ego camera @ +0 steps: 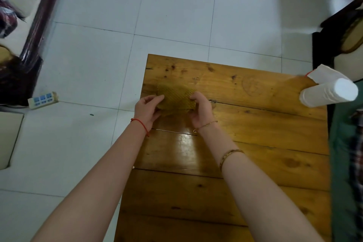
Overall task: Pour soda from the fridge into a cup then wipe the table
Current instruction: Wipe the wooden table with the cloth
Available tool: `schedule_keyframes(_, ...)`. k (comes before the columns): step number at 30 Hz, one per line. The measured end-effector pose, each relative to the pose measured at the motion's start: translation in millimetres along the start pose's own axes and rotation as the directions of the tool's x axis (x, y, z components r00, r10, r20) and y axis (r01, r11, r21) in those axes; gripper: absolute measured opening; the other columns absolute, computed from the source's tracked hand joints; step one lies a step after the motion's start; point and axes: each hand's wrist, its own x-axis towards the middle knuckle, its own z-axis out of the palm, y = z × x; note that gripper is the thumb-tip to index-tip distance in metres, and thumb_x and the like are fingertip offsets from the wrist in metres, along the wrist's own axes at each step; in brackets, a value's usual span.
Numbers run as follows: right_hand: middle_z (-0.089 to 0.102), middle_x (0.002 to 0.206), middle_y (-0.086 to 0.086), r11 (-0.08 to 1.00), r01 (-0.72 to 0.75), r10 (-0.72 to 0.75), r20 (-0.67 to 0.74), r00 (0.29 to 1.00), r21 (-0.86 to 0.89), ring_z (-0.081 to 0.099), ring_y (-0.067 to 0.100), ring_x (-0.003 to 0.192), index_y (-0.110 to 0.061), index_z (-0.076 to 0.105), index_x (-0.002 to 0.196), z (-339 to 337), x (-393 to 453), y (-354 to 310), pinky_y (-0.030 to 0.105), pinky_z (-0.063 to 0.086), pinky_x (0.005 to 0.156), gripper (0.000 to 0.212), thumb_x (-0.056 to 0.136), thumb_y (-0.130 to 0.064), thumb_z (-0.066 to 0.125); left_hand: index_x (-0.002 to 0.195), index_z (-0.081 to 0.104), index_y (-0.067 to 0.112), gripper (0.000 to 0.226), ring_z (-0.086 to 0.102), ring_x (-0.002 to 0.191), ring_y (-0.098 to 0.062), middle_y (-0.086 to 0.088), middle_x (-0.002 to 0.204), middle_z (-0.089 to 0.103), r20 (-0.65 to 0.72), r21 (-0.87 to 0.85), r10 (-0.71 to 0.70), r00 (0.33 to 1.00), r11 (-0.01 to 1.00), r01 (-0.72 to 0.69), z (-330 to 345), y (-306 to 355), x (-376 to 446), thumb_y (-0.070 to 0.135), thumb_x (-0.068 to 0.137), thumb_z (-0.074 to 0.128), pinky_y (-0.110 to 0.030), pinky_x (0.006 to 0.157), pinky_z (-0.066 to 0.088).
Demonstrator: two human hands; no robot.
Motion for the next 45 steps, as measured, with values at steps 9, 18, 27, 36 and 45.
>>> schedule_keyframes(9,0.064,0.126,0.014,0.983,-0.139,0.142,-0.024,0.99,0.12,0.062,0.031,0.114,-0.011,0.058,0.131,-69,-52,10,0.041,0.057,0.087,0.062,0.082,-0.047,0.071,0.114,0.063,0.048,0.05,0.053,0.127,-0.024,-0.003,0.142,0.05,0.217,0.252,0.241,0.946,0.922,-0.293,17,-50,-62,0.025,0.074,0.082,-0.046,0.091,0.057)
schedule_keyframes(18,0.055,0.134,0.005,0.957,0.06,-0.118,-0.194,0.974,-0.282,0.053,0.025,0.121,-0.006,0.048,0.141,-190,-116,22,0.04,0.045,0.105,0.051,0.093,-0.018,0.063,0.13,0.062,0.011,0.04,0.053,0.123,-0.018,-0.005,0.131,0.058,0.197,0.51,0.262,0.945,0.796,-0.327,63,-152,-147,0.005,0.09,0.065,-0.031,0.105,0.044)
schedule_keyframes(27,0.047,0.147,0.009,0.958,0.167,-0.224,-0.241,0.944,-0.234,0.046,0.029,0.135,-0.01,0.042,0.146,-339,-178,43,0.05,0.041,0.11,0.064,0.09,-0.031,0.065,0.127,0.059,0.022,0.047,0.067,0.104,-0.018,-0.001,0.107,0.07,0.215,0.495,0.203,0.955,0.821,-0.286,103,-267,-218,0.002,0.086,0.068,-0.042,0.095,0.055)
schedule_keyframes(36,0.053,0.069,-0.005,0.744,0.367,-0.546,-0.191,0.816,-0.559,0.049,0.013,0.066,-0.016,0.059,0.087,-410,-233,74,0.027,0.039,0.057,0.013,0.099,-0.015,0.052,0.131,0.055,0.013,0.037,0.055,0.117,-0.022,-0.006,0.124,0.062,0.301,0.785,0.525,0.796,0.338,-0.52,56,-336,-259,0.007,0.094,0.051,-0.033,0.103,0.044)
schedule_keyframes(45,0.049,0.061,-0.012,0.277,0.373,-0.736,0.054,0.674,-0.886,0.039,-0.003,0.048,-0.011,0.064,0.097,-421,-260,152,0.007,0.031,0.046,0.007,0.095,-0.014,0.058,0.148,0.037,0.012,0.054,0.029,0.143,-0.026,-0.008,0.151,0.039,0.338,0.89,0.555,0.76,0.073,-0.449,22,-376,-259,0.011,0.095,0.047,-0.05,0.118,0.025)
